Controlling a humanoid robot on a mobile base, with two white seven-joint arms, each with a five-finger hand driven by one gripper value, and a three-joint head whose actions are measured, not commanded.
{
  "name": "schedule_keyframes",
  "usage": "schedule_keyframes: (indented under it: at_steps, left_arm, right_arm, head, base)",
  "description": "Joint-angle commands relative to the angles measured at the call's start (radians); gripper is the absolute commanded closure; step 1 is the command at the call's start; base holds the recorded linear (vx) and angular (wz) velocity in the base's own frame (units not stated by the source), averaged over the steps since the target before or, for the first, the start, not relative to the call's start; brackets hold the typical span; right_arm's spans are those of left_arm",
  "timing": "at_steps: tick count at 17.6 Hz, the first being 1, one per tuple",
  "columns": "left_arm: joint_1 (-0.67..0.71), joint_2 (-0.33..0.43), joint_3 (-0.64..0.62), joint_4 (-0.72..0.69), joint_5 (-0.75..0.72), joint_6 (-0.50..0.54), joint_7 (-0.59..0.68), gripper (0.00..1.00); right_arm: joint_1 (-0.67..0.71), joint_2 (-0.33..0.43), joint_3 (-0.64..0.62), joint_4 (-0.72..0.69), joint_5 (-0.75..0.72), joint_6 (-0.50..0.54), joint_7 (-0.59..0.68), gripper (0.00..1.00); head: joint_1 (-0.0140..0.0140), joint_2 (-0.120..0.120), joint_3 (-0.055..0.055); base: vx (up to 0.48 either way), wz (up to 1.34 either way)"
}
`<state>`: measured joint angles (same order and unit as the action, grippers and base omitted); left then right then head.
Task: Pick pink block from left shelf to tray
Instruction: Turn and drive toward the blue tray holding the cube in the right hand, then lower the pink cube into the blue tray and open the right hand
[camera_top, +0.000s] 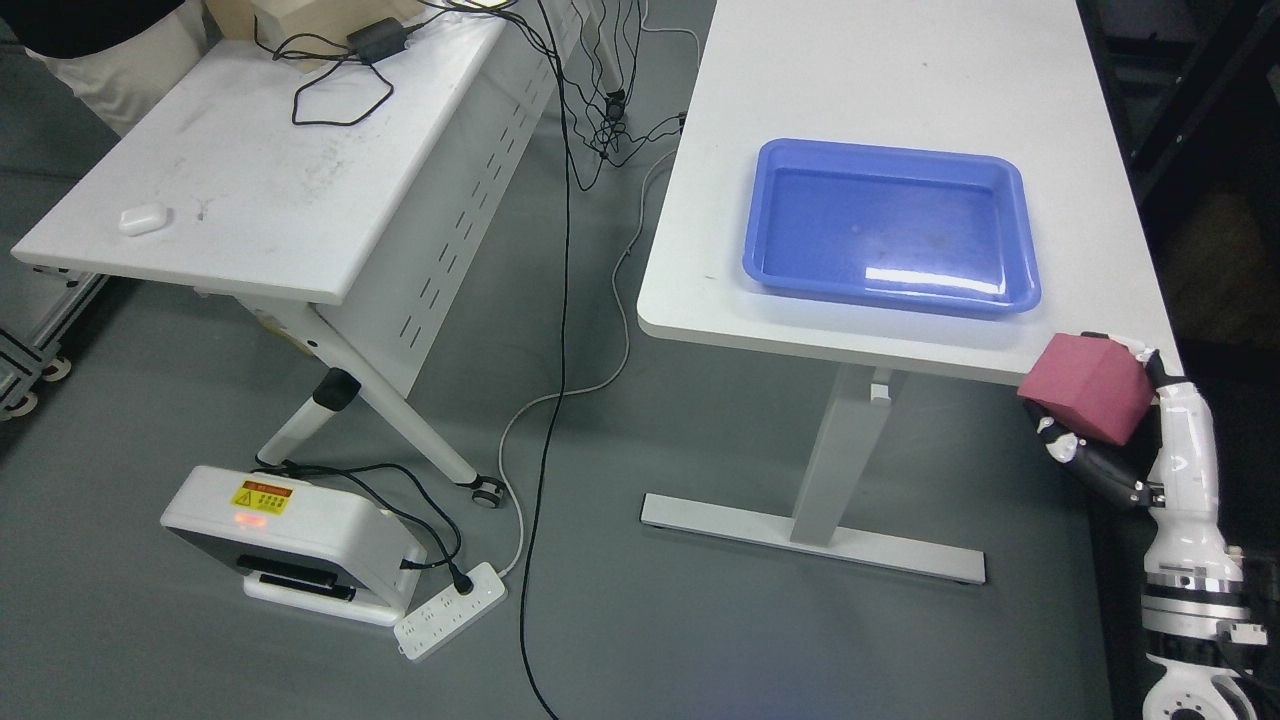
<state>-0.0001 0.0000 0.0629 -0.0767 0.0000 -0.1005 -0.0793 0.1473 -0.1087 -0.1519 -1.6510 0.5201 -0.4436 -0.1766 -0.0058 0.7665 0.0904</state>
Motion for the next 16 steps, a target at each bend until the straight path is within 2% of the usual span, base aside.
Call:
schedule_keyframes:
  at_steps: [1, 12, 16]
  left_arm:
    - [0.009, 0.017, 0.0, 0.0, -0.002, -0.001, 0.0, 0.0]
    - [0.009, 0.017, 0.0, 0.0, -0.002, -0.001, 0.0, 0.0]
    - [0.009, 0.017, 0.0, 0.0, -0.002, -0.001, 0.0, 0.0]
  right_arm:
    - [0.0, 0.0, 0.0, 0.0, 0.0, 0.0, 0.002, 0.96]
    - [-0.005, -0.002, 0.011, 0.01, 0.014, 0.008, 0.017, 0.96]
    - [-0.005, -0.005, 0.024, 0.019, 0.017, 0.013, 0.078, 0.93]
  head:
    - [0.0, 0.0, 0.0]
    - [0.0, 0.0, 0.0]
    - [0.0, 0.0, 0.0]
  base:
    - [0.281, 0.08]
    - [0.254, 0.04]
    - [0.22, 0.01]
